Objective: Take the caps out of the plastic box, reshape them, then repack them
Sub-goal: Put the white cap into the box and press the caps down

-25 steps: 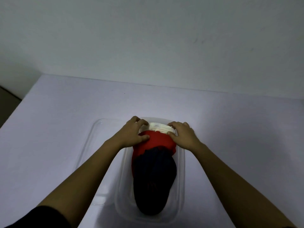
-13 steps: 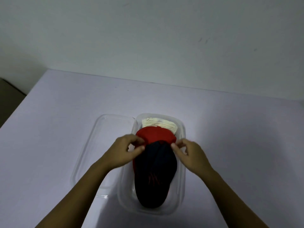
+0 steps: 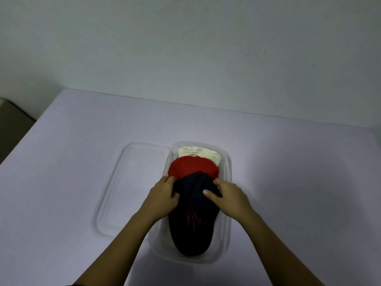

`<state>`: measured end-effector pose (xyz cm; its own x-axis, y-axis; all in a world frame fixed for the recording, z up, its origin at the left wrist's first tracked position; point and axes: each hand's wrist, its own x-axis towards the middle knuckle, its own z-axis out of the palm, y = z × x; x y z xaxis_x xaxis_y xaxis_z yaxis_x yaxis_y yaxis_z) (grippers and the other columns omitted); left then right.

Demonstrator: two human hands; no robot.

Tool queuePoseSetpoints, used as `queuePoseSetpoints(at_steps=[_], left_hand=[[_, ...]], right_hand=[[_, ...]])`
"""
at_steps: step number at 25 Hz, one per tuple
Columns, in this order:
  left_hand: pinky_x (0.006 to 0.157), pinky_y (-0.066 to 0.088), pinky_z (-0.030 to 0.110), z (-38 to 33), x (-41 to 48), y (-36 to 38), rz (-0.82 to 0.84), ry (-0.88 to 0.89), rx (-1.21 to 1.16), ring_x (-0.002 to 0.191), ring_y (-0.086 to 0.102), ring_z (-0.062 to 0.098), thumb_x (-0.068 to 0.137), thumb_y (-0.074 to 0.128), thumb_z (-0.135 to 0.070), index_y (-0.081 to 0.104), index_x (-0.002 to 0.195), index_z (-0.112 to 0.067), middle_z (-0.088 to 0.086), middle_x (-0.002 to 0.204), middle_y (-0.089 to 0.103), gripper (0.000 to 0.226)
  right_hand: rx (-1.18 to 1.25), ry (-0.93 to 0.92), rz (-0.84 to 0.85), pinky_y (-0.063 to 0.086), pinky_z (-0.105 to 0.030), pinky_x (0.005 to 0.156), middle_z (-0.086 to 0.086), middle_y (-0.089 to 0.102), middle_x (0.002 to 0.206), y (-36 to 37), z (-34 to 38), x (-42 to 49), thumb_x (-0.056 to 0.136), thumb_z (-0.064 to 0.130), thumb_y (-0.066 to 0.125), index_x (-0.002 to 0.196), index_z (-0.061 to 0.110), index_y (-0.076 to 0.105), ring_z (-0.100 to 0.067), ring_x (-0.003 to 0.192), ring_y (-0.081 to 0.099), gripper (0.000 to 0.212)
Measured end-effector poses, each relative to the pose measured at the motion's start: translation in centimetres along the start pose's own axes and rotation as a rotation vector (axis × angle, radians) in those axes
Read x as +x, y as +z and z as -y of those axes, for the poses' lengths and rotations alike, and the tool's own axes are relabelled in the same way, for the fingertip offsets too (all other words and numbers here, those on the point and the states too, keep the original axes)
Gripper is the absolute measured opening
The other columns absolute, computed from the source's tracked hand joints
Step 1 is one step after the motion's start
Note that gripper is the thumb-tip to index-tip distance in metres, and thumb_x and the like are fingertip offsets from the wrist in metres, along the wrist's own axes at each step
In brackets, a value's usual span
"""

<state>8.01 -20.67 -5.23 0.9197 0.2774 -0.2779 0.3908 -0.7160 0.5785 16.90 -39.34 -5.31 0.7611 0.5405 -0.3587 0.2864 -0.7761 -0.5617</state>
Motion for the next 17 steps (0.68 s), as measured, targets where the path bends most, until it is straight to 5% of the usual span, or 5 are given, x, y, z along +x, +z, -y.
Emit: queuePoseSetpoints(at_steps=[3,9,12,14,17], left_hand=[[0.080,0.038,0.022,-0.5,0.1,0.5,-0.143,-0.019,-0.150,0.097,0.058,0.017,0.093,0.047,-0.017,0.061,0.112,-0.009,0.002,0.105,0.060,0.025],[0.070,0.035,0.024,-0.2,1.0,2.0,-0.293,-0.077,-0.007,0.088,0.058,0.024,0.096,0.045,-0.015,0.063,0.100,-0.003,0.014,0.098,0.065,0.022],[0.082,0.039,0.025,-0.2,0.6,1.2,-0.371,0.014,-0.117,0.101,0.055,0.022,0.095,0.050,-0.018,0.064,0.110,-0.008,0.009,0.108,0.064,0.023],[0.090,0.045,0.035,1.2,0.3,-0.2,-0.508,-0.023,-0.212,0.107,0.054,0.024,0.093,0.054,-0.019,0.062,0.116,-0.007,0.010,0.114,0.062,0.026],[0.103,0.034,0.048,6.2,0.3,-2.2,-0.583,-0.410,-0.197,0.124,0.042,0.040,0.088,0.061,-0.022,0.047,0.130,0.004,0.027,0.132,0.048,0.050]], right_hand=[[0.006,-0.016,-0.041,0.054,-0.036,0.074,0.004,0.068,0.106,0.0,-0.2,0.0,0.088,0.053,0.051,0.115,0.024,0.054,-0.017,0.092,0.064,0.039],[-0.041,-0.004,-0.166,0.051,-0.034,0.084,0.002,0.060,0.121,0.9,0.5,0.0,0.088,0.043,0.055,0.124,0.022,0.049,-0.017,0.106,0.059,0.042],[-0.044,-0.229,-0.267,0.026,-0.034,0.115,0.000,0.033,0.152,1.3,1.2,-0.3,0.088,0.030,0.050,0.143,0.020,0.032,-0.017,0.139,0.030,0.059],[-0.089,-0.318,-0.226,0.004,-0.033,0.120,0.007,0.011,0.159,2.5,2.2,-1.2,0.093,0.038,0.040,0.148,0.024,0.022,-0.010,0.146,0.005,0.059],[-0.217,-0.313,-0.160,-0.015,-0.030,0.113,0.014,-0.008,0.156,5.4,2.4,-1.4,0.091,0.061,0.028,0.150,0.029,0.009,-0.005,0.143,-0.019,0.069]])
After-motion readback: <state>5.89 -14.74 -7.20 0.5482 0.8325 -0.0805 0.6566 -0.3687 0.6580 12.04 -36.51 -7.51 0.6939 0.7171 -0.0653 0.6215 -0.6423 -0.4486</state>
